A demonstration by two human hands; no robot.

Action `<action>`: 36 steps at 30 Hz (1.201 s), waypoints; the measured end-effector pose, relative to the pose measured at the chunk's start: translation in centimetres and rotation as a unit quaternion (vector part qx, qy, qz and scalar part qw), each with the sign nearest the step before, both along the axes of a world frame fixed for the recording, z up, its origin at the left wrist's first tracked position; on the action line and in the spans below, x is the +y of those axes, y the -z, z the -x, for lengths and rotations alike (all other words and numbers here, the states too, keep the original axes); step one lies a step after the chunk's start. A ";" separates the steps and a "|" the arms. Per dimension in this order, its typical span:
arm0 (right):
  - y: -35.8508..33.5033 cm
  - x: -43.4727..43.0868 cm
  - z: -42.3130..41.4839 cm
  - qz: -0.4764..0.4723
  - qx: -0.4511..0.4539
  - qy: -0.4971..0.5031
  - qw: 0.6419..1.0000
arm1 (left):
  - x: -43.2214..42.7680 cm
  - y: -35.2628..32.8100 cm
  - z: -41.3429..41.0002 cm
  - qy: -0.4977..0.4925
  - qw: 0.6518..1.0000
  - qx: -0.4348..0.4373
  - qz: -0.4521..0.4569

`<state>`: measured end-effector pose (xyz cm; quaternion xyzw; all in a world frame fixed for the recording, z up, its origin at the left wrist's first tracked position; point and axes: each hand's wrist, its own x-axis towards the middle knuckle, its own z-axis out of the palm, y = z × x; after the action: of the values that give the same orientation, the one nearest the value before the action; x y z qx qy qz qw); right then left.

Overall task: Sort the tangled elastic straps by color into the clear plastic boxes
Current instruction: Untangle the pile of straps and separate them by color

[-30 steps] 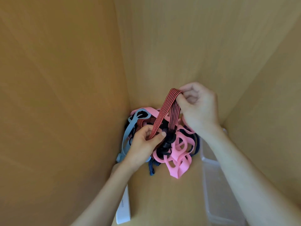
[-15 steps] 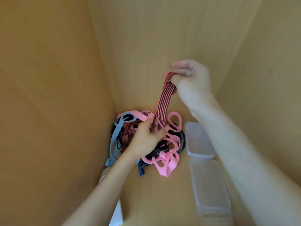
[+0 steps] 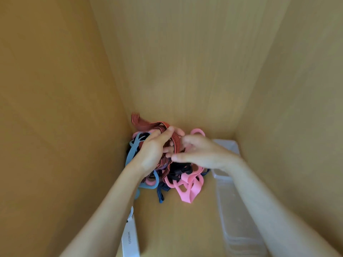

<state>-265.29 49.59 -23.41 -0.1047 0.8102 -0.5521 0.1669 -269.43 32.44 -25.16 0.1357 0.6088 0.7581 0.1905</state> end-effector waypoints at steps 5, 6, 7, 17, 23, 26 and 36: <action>1.5 -1.2 -0.1 0.003 0.044 0.043 0.998 | -0.4 -0.6 -0.1 0.018 0.999 -0.027 -0.042; 1.3 -1.0 0.0 0.015 0.049 0.038 0.998 | -0.4 -0.7 -0.1 0.019 0.998 -0.029 -0.044; 0.9 -0.9 -0.1 0.014 0.053 0.025 0.998 | -0.6 -0.7 0.0 0.017 0.999 -0.024 -0.039; -2.9 -1.5 1.0 0.133 0.097 0.085 0.983 | 0.0 0.1 -0.8 0.035 0.999 0.033 -0.026; -5.4 -1.8 1.6 0.209 0.122 0.182 0.953 | 0.0 0.1 -0.7 0.062 0.996 0.058 -0.015; -6.9 -1.8 1.9 0.253 0.139 0.231 0.929 | -0.3 0.5 -0.6 0.074 0.994 0.083 0.019; -11.4 -0.7 4.3 0.320 0.229 0.337 0.855 | -0.3 2.1 -1.0 0.077 0.994 0.044 0.061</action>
<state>-269.56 48.93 -11.96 0.0035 0.5897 -0.7639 -0.2620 -268.44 32.14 -27.27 0.2039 0.6491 0.6960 0.2295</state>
